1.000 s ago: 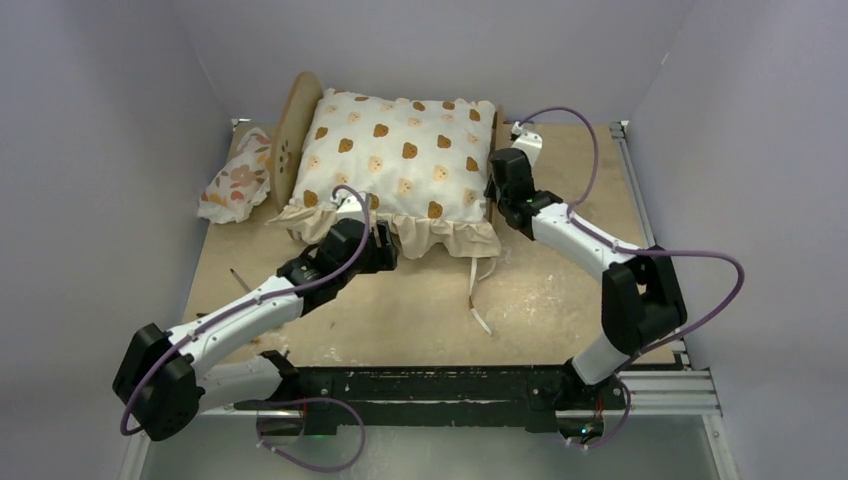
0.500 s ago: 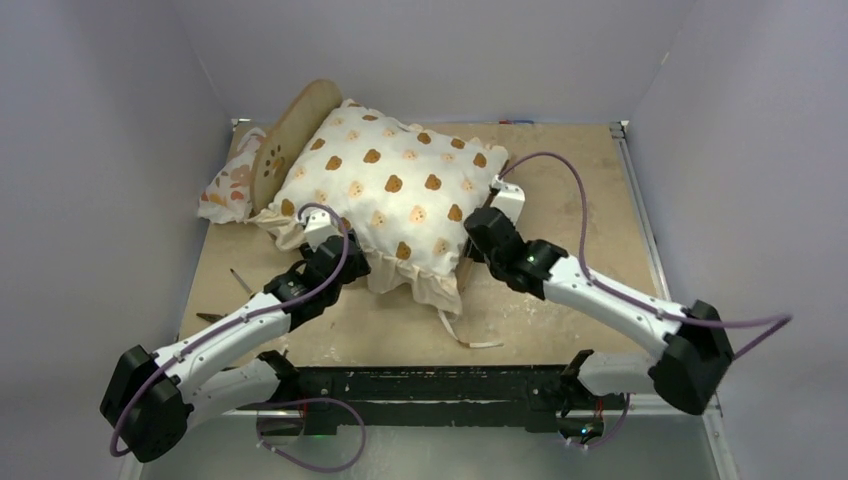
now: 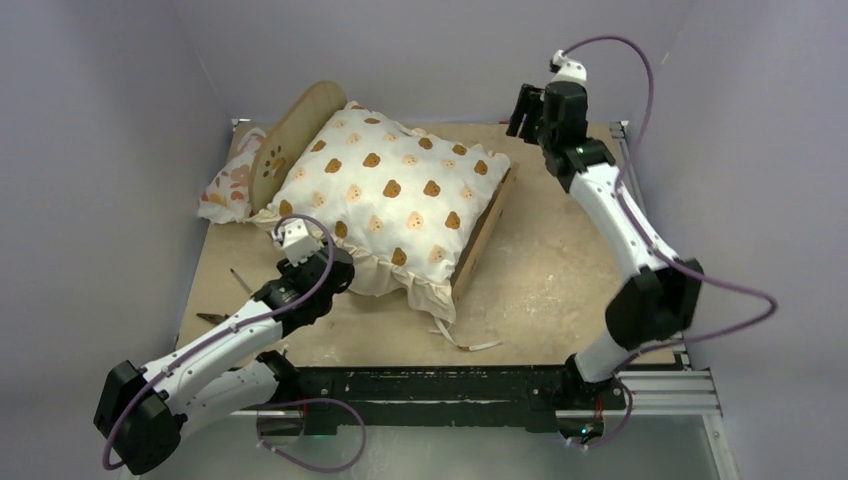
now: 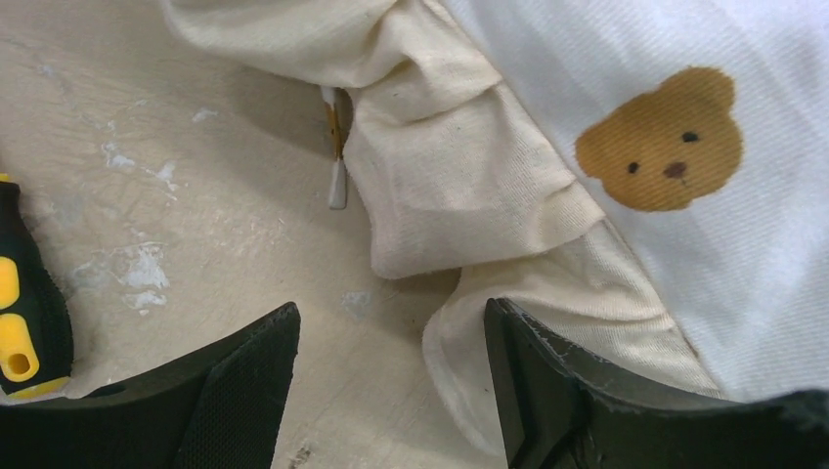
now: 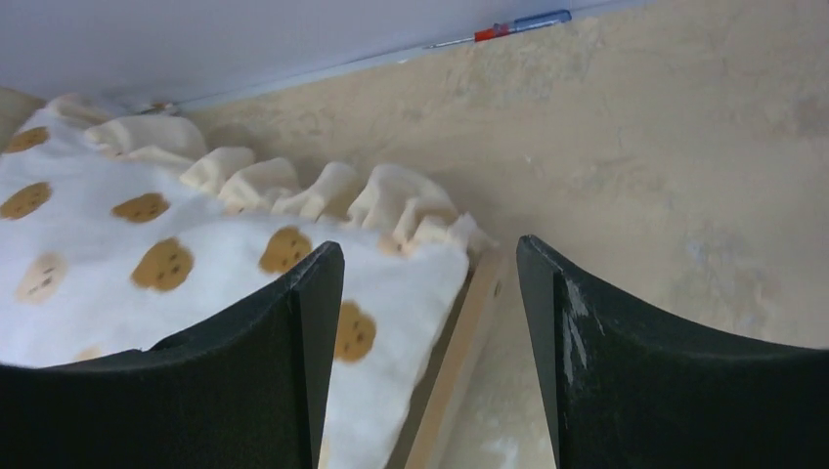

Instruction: Set up the pet bed

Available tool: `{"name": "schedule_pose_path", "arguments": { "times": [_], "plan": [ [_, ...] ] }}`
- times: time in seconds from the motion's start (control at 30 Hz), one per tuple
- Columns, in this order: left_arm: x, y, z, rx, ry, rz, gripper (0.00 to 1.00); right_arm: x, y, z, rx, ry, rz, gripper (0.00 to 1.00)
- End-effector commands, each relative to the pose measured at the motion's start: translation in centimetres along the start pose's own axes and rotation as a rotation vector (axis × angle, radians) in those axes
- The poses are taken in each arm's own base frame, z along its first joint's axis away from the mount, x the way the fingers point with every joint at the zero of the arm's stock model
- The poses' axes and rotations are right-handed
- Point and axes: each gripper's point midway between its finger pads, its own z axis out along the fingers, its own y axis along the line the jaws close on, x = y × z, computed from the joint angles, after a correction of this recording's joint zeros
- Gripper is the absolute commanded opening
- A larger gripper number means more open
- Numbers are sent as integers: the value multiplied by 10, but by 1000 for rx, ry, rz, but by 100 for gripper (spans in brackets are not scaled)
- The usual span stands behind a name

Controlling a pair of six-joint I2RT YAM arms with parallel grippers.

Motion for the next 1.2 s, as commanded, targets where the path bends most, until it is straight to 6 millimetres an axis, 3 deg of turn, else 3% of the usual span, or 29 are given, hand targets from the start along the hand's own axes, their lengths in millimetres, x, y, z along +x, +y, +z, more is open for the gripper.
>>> {"name": "schedule_pose_path", "arguments": {
  "times": [0.0,0.1,0.23,0.33,0.47,0.57,0.67,0.83,0.9,0.97,1.17],
  "plan": [
    [3,21,7,-94,-37,-51,68,19,14,76,-105,90,-167,68],
    [11,25,17,-123,-39,-76,68,37,14,124,-99,152,-248,69],
    [22,26,34,-139,-17,-113,68,56,24,163,-171,196,-334,70],
    [29,22,47,-133,17,-131,68,86,32,175,-260,254,-377,70],
    [40,13,61,-110,75,-132,68,137,36,169,-373,366,-374,68],
    [43,6,69,-90,91,-116,67,178,24,148,-377,503,-355,63],
    [43,-4,79,-81,104,-85,65,212,15,111,-384,603,-270,60],
    [41,-37,101,-33,148,3,65,242,4,49,-384,633,-133,58],
    [30,-60,109,20,138,35,65,236,4,25,-394,586,-91,58],
    [14,-92,118,85,130,71,65,244,1,0,-397,582,-36,57],
    [0,-179,143,309,149,156,61,268,28,-64,-487,590,8,57]
  ]
}}
